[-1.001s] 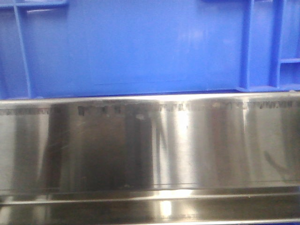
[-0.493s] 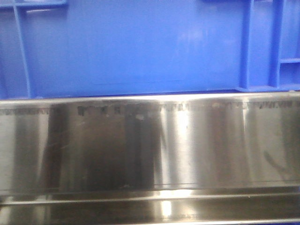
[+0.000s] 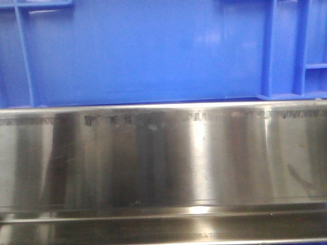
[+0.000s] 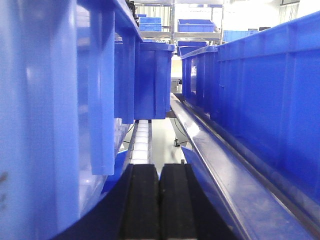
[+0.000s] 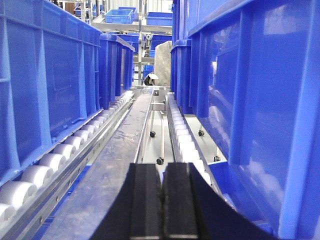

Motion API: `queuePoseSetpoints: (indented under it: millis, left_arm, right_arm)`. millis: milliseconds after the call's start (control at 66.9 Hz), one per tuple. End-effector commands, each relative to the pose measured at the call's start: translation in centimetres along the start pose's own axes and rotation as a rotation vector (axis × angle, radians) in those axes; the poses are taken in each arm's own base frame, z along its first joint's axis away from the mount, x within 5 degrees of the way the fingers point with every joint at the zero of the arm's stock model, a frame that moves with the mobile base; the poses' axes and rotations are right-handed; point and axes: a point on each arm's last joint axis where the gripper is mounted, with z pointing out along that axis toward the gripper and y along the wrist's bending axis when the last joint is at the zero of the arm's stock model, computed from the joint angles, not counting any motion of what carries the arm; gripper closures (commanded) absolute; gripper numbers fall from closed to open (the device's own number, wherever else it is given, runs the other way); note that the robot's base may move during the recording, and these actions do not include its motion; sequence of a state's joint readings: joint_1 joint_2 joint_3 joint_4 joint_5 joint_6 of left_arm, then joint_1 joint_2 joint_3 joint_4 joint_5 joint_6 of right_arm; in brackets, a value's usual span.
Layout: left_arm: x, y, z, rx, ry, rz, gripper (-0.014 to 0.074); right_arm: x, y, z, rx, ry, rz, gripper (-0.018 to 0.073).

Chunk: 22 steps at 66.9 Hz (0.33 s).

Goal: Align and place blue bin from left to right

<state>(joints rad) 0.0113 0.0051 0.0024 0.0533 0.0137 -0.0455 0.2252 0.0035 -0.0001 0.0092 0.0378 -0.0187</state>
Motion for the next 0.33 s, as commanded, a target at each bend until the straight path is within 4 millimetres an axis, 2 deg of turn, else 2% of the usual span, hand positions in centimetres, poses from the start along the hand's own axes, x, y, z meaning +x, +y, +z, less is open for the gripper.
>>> queuePoseSetpoints:
  millis: [0, 314]
  left_arm:
    - [-0.19, 0.03, -0.05, -0.005, -0.016, -0.003, 0.0707]
    - [-0.19, 0.03, -0.05, -0.005, -0.016, -0.003, 0.0707]
  right_arm:
    - [-0.16, -0.02, -0.03, 0.003, -0.02, -0.006, 0.0629]
    - [-0.16, -0.02, -0.03, 0.003, -0.02, -0.006, 0.0629]
